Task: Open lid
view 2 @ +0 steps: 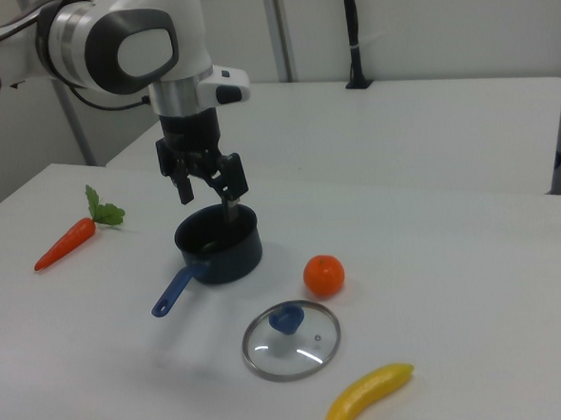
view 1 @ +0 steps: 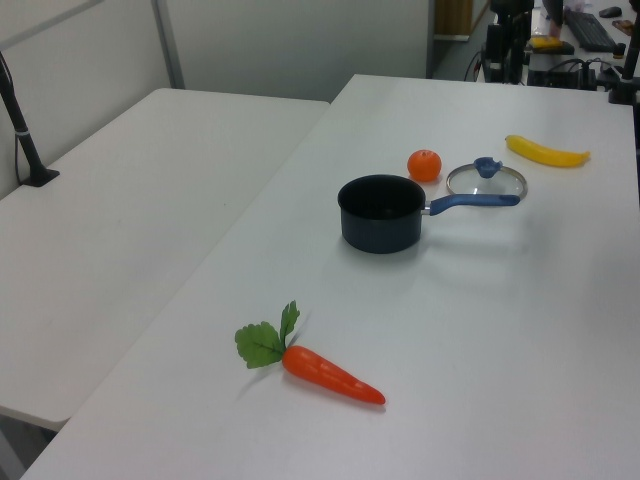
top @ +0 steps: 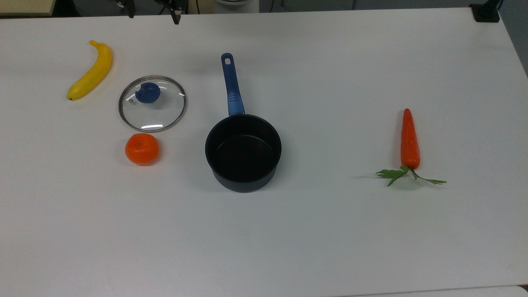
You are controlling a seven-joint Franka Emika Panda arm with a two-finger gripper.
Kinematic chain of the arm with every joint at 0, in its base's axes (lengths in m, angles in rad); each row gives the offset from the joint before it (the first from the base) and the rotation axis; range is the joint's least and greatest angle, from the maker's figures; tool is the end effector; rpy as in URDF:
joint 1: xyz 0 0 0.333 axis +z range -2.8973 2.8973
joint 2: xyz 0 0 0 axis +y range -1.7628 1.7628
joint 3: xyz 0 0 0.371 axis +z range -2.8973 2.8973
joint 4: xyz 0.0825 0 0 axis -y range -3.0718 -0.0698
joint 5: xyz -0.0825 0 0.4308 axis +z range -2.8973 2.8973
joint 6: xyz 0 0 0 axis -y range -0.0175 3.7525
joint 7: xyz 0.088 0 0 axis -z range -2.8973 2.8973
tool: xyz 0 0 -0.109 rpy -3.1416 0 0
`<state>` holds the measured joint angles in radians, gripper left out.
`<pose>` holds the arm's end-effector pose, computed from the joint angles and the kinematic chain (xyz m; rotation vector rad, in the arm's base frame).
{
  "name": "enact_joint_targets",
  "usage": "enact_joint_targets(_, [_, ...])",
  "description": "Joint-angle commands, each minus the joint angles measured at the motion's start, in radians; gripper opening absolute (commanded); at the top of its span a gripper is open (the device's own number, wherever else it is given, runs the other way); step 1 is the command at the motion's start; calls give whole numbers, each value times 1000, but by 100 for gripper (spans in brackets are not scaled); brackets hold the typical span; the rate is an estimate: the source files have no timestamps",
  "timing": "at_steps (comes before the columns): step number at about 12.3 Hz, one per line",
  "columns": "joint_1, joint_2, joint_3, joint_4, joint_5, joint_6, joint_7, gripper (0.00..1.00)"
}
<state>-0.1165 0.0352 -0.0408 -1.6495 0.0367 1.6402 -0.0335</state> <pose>0.6090 -0.0923 0.6211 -3.0955 0.1971 0.0635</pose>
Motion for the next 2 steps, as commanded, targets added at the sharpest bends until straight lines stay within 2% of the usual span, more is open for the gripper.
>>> enact_joint_targets(1, [1, -11, -10, 4, 6, 12, -63, 100])
enact_joint_targets(2, [1, -11, -10, 4, 6, 12, -63, 100])
